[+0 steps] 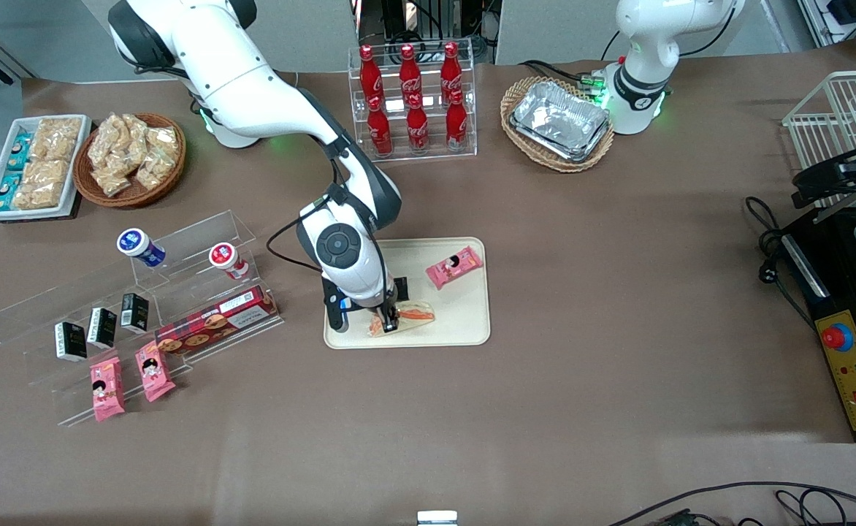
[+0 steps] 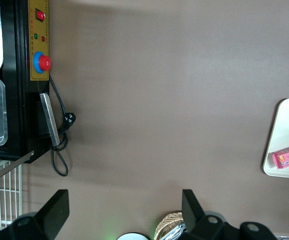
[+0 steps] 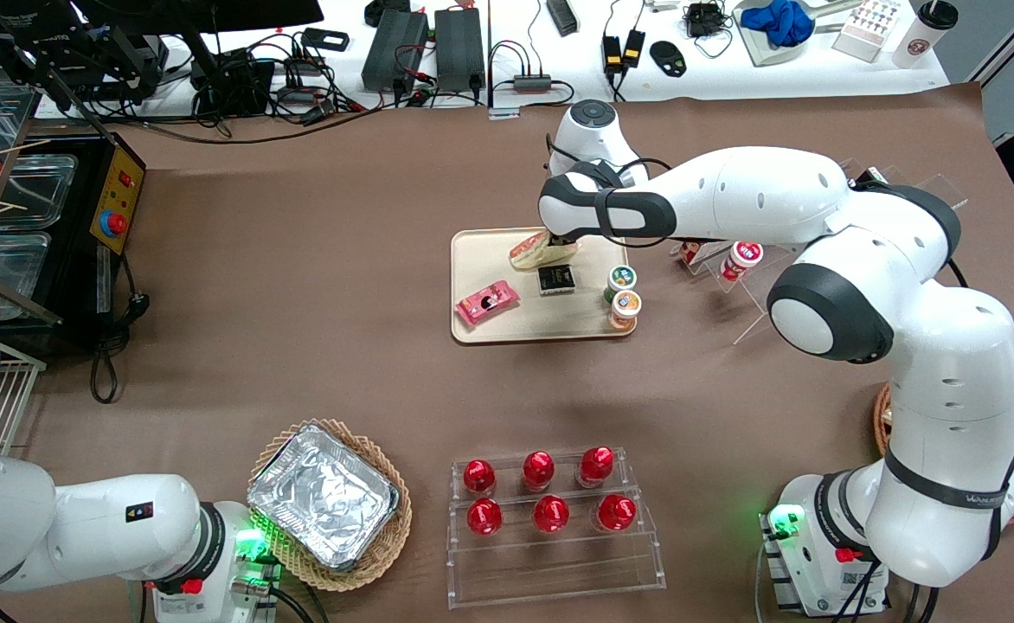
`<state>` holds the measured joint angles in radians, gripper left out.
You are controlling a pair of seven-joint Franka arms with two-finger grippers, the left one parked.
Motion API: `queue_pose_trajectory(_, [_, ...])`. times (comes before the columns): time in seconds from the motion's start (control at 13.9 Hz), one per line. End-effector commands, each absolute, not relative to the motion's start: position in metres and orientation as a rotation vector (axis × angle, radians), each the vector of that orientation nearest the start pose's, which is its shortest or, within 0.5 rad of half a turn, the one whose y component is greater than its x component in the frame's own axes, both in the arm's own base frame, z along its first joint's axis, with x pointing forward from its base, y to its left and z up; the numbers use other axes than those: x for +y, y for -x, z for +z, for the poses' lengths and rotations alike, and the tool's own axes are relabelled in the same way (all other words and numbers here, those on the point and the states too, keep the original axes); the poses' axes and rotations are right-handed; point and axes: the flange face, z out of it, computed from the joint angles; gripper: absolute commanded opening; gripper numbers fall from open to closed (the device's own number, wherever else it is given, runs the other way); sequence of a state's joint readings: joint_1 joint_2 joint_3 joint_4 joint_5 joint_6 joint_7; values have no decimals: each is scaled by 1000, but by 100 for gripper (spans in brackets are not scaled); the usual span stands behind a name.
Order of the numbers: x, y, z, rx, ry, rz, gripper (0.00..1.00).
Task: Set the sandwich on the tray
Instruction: 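Lower the sandwich onto the tray and open the right gripper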
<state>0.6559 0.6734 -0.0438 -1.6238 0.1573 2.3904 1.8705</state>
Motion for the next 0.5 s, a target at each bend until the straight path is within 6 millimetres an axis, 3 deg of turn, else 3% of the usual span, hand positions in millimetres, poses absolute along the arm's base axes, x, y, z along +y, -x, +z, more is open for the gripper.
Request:
queue_pose_trajectory(0.0, [407, -580, 233, 1912, 2338, 42, 0])
queue_pose_trajectory(0.29, [403, -584, 230, 1925, 2327, 44, 0])
queue_pose_trajectory(0.43, [402, -585, 230, 1924, 2326, 43, 20])
